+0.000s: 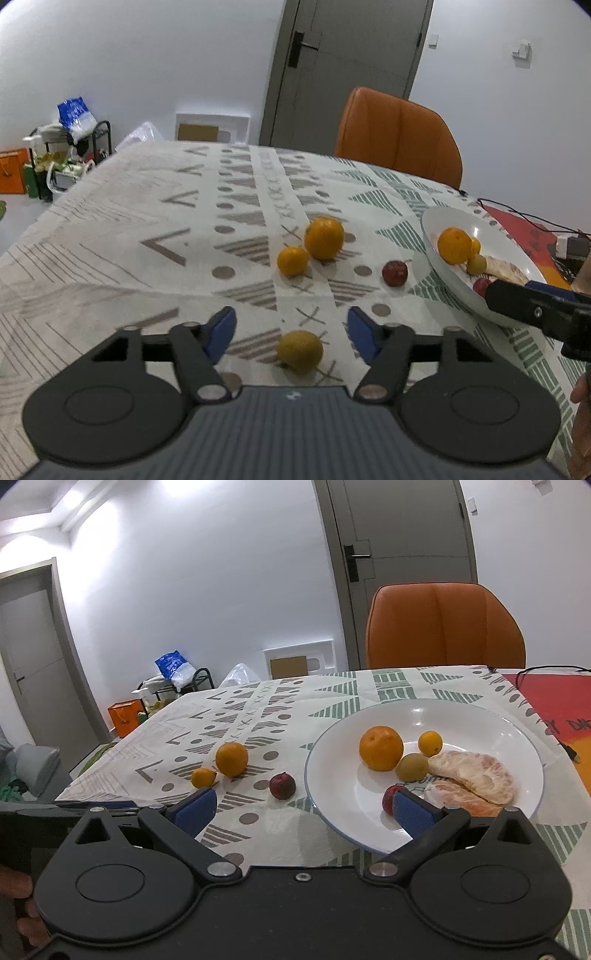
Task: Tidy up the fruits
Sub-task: 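Move the left gripper to the yellow plum and close on it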
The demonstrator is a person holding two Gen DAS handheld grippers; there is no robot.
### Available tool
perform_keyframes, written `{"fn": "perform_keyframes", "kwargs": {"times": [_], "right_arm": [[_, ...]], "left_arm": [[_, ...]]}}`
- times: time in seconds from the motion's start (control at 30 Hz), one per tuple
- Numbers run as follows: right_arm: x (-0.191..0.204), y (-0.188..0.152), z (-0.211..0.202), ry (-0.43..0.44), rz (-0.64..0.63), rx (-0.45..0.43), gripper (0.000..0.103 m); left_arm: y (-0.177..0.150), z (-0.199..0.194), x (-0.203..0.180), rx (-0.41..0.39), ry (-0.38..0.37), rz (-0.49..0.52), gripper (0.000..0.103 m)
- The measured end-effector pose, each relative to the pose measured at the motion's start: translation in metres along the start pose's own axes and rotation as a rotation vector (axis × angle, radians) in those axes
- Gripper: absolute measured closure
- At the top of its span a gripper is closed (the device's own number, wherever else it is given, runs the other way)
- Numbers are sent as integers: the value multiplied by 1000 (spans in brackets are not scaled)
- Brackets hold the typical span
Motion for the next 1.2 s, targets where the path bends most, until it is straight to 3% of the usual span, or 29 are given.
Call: {"fn": "perform_keyframes", "kwargs": {"times": [0.1,0.2,0.5,0.73,0.87,0.93,1.2], "right_arm": [[-1,-1,2,2,3,4,0],[-1,-1,5,6,8,7,0],[14,4,17,64,-18,8,2],[27,7,28,89,-38,19,26],[37,8,36,64,-63,23,38],[42,7,42,39,-79,35,49],[59,7,60,-63,-163,68,61]], "left_arm": [[-5,7,0,42,-26,-9,53],[-4,8,-1,35,-16,10,78],[10,0,20,3,25,-25,78],[14,-7,32,-18,48,-35,78],[18,-13,40,-35,69,-43,78],[19,-15,44,-41,76,-44,78],[20,-25,59,-57,93,-52,78]]}}
Point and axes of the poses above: each gripper's, at about its wrist camera, not at the fingertips, and z roughly the way its jaws point, x to its left, y to its top, the point moved 2 cm from there along z, roughly the way its jaws point, and after that the axes turned 5 degrees about -z, right-handed, at the moved point
